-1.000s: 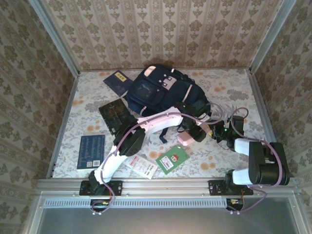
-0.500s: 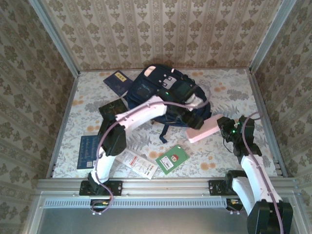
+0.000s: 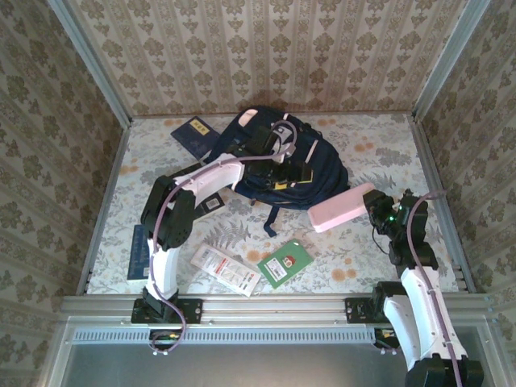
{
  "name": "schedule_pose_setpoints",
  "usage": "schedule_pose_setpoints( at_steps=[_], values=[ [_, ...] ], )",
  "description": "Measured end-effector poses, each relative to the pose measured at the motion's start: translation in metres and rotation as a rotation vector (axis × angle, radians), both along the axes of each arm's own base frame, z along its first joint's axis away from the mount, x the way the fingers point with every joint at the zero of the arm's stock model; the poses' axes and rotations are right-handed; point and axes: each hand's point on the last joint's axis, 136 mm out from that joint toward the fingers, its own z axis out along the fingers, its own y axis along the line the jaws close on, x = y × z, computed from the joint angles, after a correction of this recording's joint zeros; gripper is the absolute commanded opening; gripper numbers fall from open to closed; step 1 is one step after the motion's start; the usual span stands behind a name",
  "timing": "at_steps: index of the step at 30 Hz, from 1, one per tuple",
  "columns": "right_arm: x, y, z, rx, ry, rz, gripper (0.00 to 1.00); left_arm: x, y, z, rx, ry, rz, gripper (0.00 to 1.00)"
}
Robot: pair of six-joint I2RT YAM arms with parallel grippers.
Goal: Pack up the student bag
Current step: Pass the glasses case.
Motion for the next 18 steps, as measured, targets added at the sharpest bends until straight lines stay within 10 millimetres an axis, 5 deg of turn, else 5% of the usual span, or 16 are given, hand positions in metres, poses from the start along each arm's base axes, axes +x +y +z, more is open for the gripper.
schedule_pose_setpoints(
  at_steps=[13, 18],
  values=[
    [0.018, -0.004, 0.04, 0.089, -0.156, -0.061, 0.25, -0.008, -0.014, 0.002, -0.321, 0.332, 0.354, 1.0],
    [0.029, 0.0, 0.041, 0.107, -0.164, -0.082, 0.24, -0.02, -0.044, 0.038, -0.484, 0.362, 0.364, 1.0]
  ],
)
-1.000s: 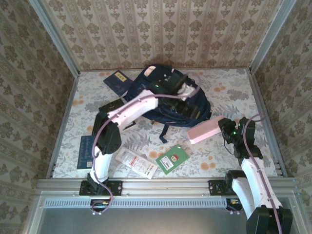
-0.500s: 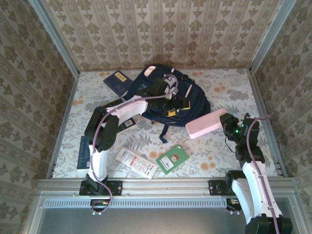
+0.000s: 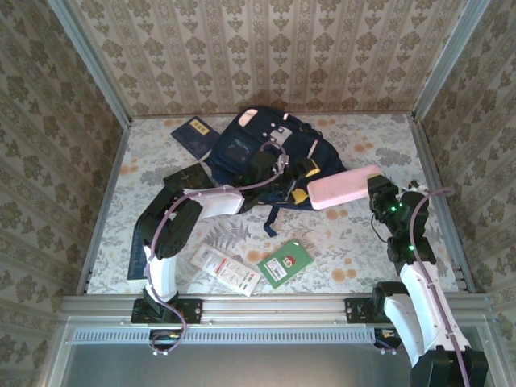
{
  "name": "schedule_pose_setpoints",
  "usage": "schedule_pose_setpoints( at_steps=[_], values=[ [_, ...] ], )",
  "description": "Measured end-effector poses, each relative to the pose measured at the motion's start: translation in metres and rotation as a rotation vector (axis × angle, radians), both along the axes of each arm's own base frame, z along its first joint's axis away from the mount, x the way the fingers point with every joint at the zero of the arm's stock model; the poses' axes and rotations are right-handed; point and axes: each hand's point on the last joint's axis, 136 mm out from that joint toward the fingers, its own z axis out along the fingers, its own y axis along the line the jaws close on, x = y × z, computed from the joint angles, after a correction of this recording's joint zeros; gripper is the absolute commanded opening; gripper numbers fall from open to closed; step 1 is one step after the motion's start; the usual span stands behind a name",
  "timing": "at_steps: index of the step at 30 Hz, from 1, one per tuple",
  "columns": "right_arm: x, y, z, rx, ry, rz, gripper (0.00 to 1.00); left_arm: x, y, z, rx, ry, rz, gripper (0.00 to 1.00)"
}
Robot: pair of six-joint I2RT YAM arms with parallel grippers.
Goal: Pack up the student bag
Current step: Pass the glasses case.
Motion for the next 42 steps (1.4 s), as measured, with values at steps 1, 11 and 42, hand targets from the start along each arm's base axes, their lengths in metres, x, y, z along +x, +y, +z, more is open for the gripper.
schedule_pose_setpoints(
  at_steps=[1, 11, 42],
  values=[
    [0.001, 0.002, 0.0, 0.001, 0.005, 0.002, 0.24, -0.003, -0.006, 0.011, -0.039, -0.01, 0.002, 1.0],
    [0.008, 0.007, 0.022, 0.011, -0.06, -0.02, 0.24, -0.004, -0.01, 0.039, -0.169, -0.051, 0.055, 0.58],
    [0.001, 0.033, 0.006, -0.088, 0.026, 0.131, 0.89, 0.004, 0.04, 0.047, -0.222, -0.13, 0.117, 0.38]
  ],
)
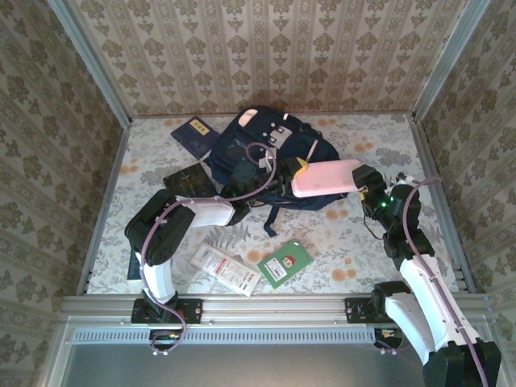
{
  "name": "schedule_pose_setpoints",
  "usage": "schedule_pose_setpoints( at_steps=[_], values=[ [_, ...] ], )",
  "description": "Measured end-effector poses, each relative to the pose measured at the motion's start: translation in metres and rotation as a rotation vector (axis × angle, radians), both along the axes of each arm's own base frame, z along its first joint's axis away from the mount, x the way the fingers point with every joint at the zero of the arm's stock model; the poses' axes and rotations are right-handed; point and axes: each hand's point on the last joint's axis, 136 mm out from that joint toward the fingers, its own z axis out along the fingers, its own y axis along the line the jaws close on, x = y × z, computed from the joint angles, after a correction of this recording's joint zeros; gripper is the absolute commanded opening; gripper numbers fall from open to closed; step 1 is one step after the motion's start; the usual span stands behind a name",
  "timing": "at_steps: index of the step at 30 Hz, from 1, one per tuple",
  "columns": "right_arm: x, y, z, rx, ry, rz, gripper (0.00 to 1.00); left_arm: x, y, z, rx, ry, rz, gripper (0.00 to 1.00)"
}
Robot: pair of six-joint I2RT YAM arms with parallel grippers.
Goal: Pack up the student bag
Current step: Pass the glasses case.
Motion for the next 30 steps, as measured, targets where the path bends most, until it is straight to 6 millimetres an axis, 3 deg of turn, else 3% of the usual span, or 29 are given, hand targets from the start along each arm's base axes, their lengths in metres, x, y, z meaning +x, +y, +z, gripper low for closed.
schedule_pose_setpoints(
  at_steps=[9, 14, 17, 21, 23, 30],
  values=[
    [-0.001, 0.012, 0.0, -0.021, 0.019, 0.098, 0.93, -0.004, 0.008, -0.015, 0.019, 0.019, -0.014, 0.37],
    [0.003, 0.017, 0.01, -0.018, 0.009, 0.208, 0.93, -0.006, 0.023, -0.007, 0.006, 0.0, -0.03, 0.38],
    [0.005, 0.028, -0.002, 0.03, 0.049, 0.302, 0.91, -0.013, 0.033, -0.001, 0.002, -0.009, -0.051, 0.39],
    [-0.001, 0.045, 0.0, 0.091, 0.034, 0.41, 0.82, -0.029, 0.038, 0.006, -0.005, -0.029, -0.101, 0.4],
    [-0.003, 0.052, 0.004, 0.13, 0.016, 0.453, 0.74, -0.036, 0.04, 0.008, -0.008, -0.037, -0.126, 0.41],
    [-0.012, 0.075, 0.005, 0.221, 0.023, 0.545, 0.49, -0.043, 0.041, 0.005, -0.004, -0.036, -0.154, 0.41]
  ],
)
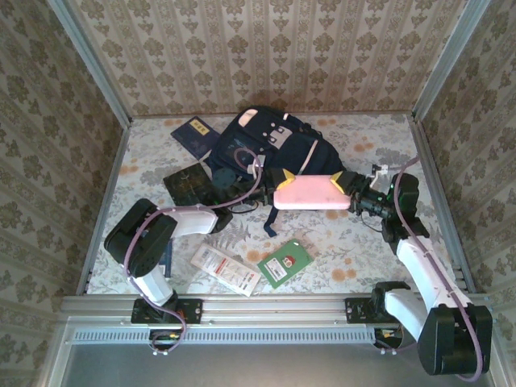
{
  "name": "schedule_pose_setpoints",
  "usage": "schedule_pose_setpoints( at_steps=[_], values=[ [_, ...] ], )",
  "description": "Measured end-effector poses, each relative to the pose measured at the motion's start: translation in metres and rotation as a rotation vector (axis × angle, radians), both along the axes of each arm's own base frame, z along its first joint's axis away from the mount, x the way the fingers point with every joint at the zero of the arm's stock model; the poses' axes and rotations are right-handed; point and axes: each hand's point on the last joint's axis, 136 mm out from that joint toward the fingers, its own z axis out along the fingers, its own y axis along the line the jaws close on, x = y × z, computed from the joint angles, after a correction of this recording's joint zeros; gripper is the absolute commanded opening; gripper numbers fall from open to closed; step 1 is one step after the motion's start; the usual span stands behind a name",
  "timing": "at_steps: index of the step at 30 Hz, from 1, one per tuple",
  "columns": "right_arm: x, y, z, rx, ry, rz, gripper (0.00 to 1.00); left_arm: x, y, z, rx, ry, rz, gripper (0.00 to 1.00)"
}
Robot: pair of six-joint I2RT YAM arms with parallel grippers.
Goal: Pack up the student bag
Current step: Pass the glasses case, then open the student bag at the top-center of the table.
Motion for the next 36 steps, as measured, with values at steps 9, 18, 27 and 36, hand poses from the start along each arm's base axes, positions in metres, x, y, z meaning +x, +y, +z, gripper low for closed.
schedule_pose_setpoints(
  at_steps=[9, 18, 27, 36],
  values=[
    [-0.012, 0.006, 0.009, 0.033, -0.007, 0.018, 0.24, -0.002, 0.0, 0.0, 0.001, -0.024, -0.014, 0.79],
    [-0.016, -0.033, 0.001, 0.004, 0.032, -0.184, 0.18, 0.031, 0.042, -0.027, 0.329, -0.143, 0.125, 1.0],
    [-0.013, -0.082, 0.027, -0.102, 0.016, -0.483, 0.18, 0.06, 0.047, 0.038, 0.661, -0.628, 0.255, 0.97],
    [0.008, -0.135, 0.091, -0.185, -0.041, -0.734, 0.21, 0.114, -0.008, -0.047, 0.867, -0.655, 0.005, 0.77]
  ],
)
